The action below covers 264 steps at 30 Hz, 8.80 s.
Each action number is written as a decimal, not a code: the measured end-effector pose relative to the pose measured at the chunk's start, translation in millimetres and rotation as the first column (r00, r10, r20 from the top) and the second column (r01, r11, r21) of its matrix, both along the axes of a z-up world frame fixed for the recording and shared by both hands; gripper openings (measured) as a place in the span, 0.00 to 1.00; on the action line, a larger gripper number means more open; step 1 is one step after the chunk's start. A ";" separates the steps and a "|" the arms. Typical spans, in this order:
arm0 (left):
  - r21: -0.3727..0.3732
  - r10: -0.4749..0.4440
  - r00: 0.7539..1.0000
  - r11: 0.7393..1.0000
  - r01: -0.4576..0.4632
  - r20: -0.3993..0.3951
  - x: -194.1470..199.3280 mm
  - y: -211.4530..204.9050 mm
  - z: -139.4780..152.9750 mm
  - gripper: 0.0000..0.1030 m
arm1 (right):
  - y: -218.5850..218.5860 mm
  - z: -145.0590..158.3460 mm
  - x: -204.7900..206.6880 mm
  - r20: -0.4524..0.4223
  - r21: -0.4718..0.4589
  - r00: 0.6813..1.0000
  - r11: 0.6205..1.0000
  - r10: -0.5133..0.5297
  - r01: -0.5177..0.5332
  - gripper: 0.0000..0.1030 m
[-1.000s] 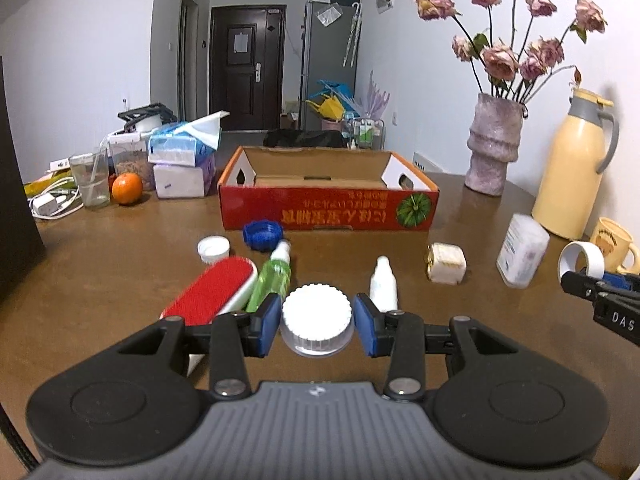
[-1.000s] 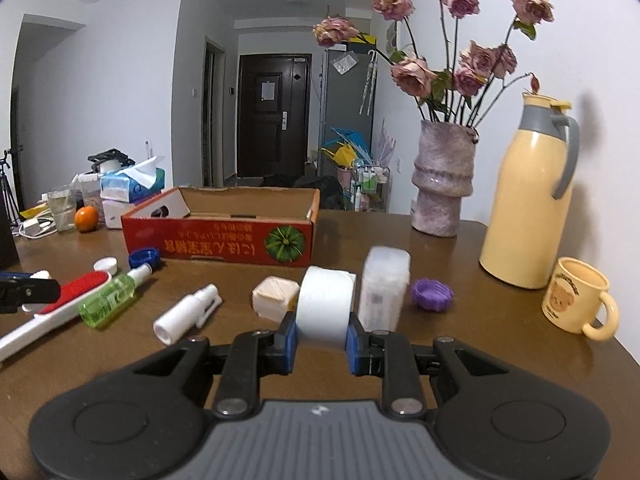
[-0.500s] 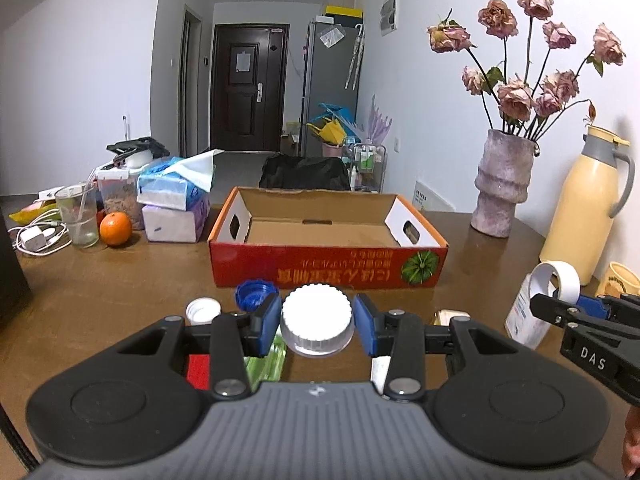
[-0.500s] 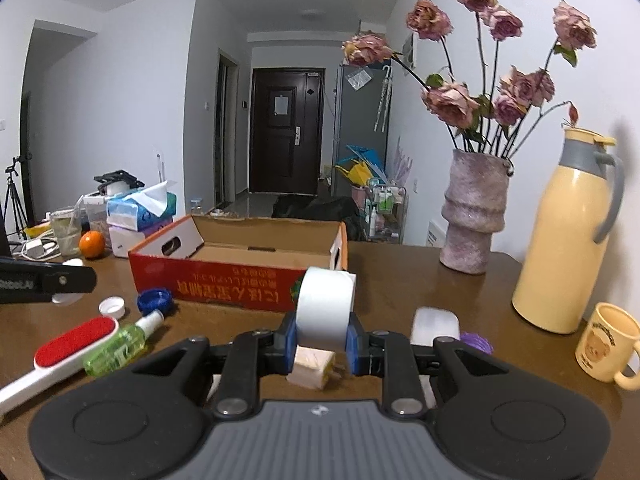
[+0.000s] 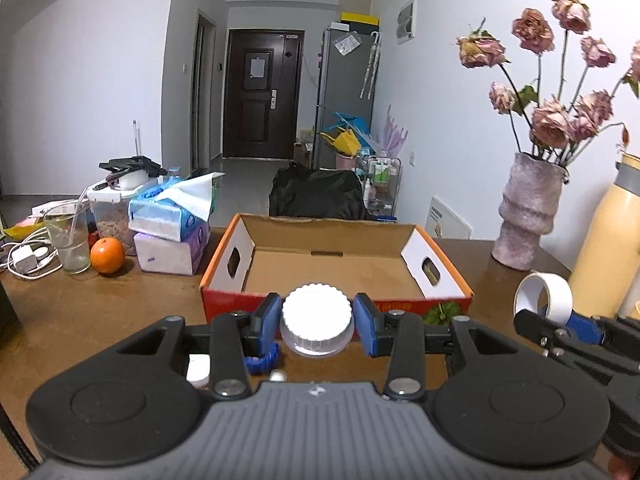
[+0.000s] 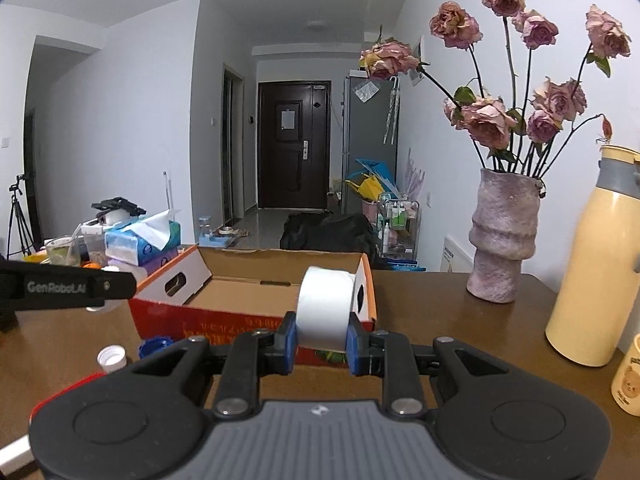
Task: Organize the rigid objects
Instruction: 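Carry the cap and tape roll with both tools over the cardboard box, then open both grippers to drop the cap and tape roll into the box, then withdraw both tools from the box and move the left tool toward the red lint brush, then close the left gripper on the red lint brush handle, then lift the lint brush with the left tool while the right gripper grasps the white spray bottle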
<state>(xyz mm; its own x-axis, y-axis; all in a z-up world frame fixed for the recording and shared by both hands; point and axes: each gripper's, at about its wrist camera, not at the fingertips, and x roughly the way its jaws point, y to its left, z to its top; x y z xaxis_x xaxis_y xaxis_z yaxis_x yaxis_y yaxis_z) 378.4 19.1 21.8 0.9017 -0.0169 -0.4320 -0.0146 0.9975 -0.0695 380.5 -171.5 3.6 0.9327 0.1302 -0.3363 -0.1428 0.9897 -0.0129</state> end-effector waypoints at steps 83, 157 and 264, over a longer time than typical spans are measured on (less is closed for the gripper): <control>0.104 0.103 0.987 0.990 -0.091 -0.120 233.5 32.6 -46.9 0.97 | 55.7 -44.8 213.6 -0.145 -0.056 0.989 0.998 -0.016 0.008 1.00; 0.083 0.089 0.996 0.993 -0.088 -0.020 -93.2 54.2 5.8 1.00 | 21.6 -12.5 -113.1 -0.024 -0.047 0.999 0.999 0.024 -0.025 1.00; -0.028 0.143 0.948 0.987 -0.157 -0.283 -71.3 156.2 -112.3 0.55 | 87.1 -104.3 22.9 -0.326 -0.062 0.944 0.997 -0.059 0.041 0.60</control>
<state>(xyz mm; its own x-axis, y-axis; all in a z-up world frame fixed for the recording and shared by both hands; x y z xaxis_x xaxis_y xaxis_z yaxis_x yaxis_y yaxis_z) 307.1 175.3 -90.5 0.7390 0.0819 -0.6687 -0.1899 0.9777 -0.0901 403.4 -84.5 -100.8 0.7751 0.0592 -0.6290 -0.0980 0.9948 -0.0270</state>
